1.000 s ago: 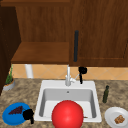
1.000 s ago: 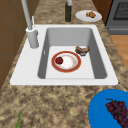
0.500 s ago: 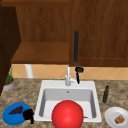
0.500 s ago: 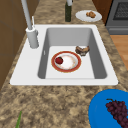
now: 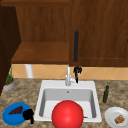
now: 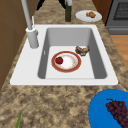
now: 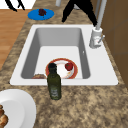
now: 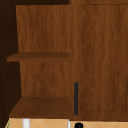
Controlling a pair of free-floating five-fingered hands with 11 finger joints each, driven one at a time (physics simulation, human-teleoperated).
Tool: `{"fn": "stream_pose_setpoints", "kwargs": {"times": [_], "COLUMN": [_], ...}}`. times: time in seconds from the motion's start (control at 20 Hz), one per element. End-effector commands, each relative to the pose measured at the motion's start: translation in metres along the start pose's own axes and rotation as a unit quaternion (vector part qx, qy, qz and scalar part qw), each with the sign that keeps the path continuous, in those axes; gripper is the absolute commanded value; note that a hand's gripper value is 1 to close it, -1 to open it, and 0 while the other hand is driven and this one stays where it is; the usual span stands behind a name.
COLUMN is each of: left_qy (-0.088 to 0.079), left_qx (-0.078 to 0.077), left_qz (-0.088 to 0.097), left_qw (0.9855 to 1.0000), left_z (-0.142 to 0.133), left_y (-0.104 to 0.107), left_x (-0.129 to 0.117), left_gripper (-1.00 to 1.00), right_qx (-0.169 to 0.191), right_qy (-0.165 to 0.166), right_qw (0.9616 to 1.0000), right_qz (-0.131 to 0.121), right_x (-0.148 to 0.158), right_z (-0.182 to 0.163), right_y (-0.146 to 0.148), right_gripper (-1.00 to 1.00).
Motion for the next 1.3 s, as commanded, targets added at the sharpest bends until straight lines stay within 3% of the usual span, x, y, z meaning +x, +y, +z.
{"fn": "stream_pose_setpoints", "kwargs": {"times": [0.0, 0.5, 0.75, 0.9, 1.0, 1.25], "left_qy": [0.0, 0.0, 0.0, 0.0, 0.0, 0.0], "left_qx": [0.0, 0.0, 0.0, 0.0, 0.0, 0.0], "left_qz": [0.0, 0.0, 0.0, 0.0, 0.0, 0.0], "left_qw": [1.0, 1.0, 1.0, 1.0, 1.0, 1.0], "left_z": [0.0, 0.0, 0.0, 0.0, 0.0, 0.0], "left_y": [0.0, 0.0, 0.0, 0.0, 0.0, 0.0], "left_x": [0.0, 0.0, 0.0, 0.0, 0.0, 0.0], "left_gripper": [0.0, 0.0, 0.0, 0.0, 0.0, 0.0], "right_qx": [0.024, 0.054, 0.064, 0.049, 0.062, 0.08], "right_qy": [-0.008, -0.008, 0.003, 0.015, 0.013, 0.005], "right_qw": [0.999, 0.9979, 0.997, 0.9972, 0.9965, 0.9952], "right_qz": [0.038, 0.034, 0.045, 0.055, 0.055, 0.056], "right_x": [-0.007, -0.011, -0.004, -0.001, 0.001, -0.002], "right_z": [-0.028, -0.101, -0.097, -0.08, -0.073, -0.103], "right_y": [0.001, 0.002, -0.005, -0.028, -0.037, -0.053], "right_gripper": [-1.0, -1.0, -1.0, -1.0, -1.0, -1.0]}}
